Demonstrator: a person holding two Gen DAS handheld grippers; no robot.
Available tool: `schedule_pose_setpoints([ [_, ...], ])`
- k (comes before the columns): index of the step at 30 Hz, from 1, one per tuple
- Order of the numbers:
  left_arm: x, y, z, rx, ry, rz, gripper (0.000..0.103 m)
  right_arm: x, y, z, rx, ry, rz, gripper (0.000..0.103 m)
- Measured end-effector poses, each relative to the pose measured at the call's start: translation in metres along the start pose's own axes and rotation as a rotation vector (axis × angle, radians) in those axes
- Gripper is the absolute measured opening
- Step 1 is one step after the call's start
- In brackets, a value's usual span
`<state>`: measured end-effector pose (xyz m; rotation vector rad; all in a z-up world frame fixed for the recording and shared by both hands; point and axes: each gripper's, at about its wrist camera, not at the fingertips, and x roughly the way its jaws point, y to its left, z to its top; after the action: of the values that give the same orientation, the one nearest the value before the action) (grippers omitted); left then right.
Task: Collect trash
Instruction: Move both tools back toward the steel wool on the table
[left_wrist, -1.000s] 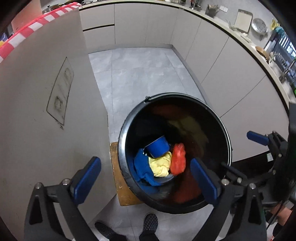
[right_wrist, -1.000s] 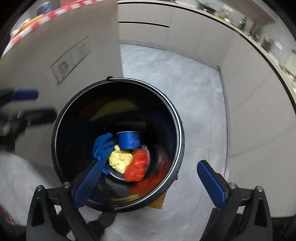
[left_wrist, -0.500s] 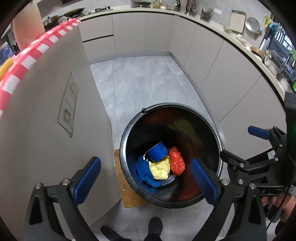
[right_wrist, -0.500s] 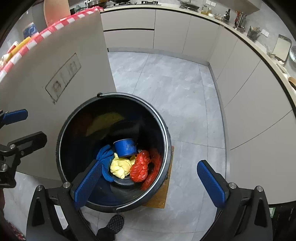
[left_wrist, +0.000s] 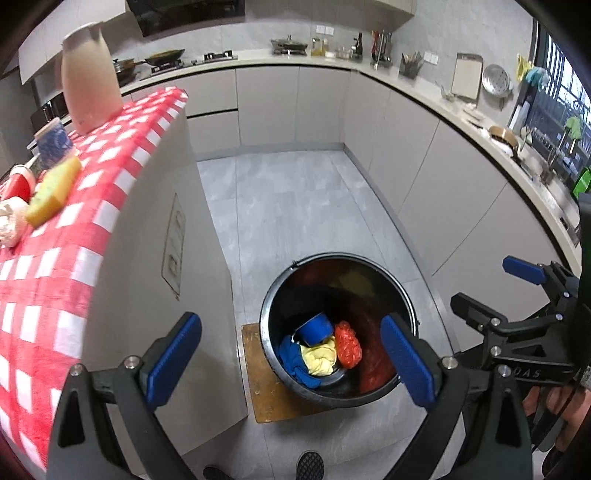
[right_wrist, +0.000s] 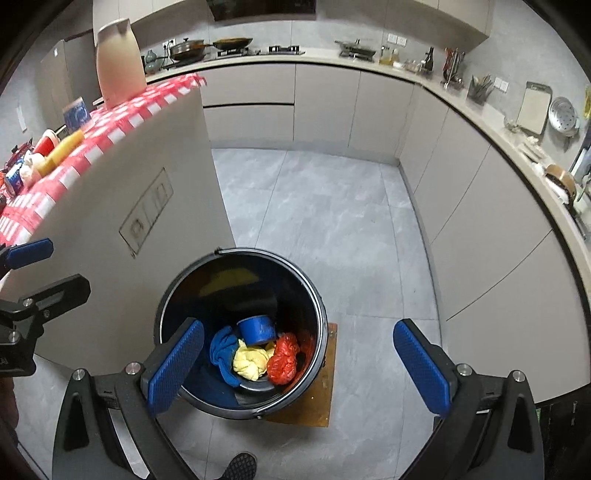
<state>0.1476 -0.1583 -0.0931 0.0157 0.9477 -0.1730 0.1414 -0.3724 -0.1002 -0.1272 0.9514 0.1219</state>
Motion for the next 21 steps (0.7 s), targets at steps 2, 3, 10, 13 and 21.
schedule_pose_setpoints([
  [2, -0.007, 0.003, 0.000, 0.001, -0.010, -0.002, 0.098, -0.009, 0.003, 0.003, 0.002, -0.009, -0.004, 0.103],
  [3, -0.010, 0.004, -0.001, 0.000, -0.016, -0.002, 0.098, -0.013, 0.004, 0.004, 0.003, -0.014, -0.005, 0.103],
  [10, -0.038, 0.021, -0.001, -0.011, -0.041, -0.011, 0.098, -0.044, 0.019, 0.012, 0.010, -0.058, -0.014, 0.103],
  [13, -0.052, 0.033, -0.001, -0.020, -0.042, -0.019, 0.099, -0.057, 0.031, 0.017, 0.016, -0.074, 0.012, 0.103],
  [21, -0.090, 0.085, -0.001, -0.058, -0.104, 0.035, 0.099, -0.085, 0.069, 0.040, 0.057, -0.134, 0.038, 0.103],
])
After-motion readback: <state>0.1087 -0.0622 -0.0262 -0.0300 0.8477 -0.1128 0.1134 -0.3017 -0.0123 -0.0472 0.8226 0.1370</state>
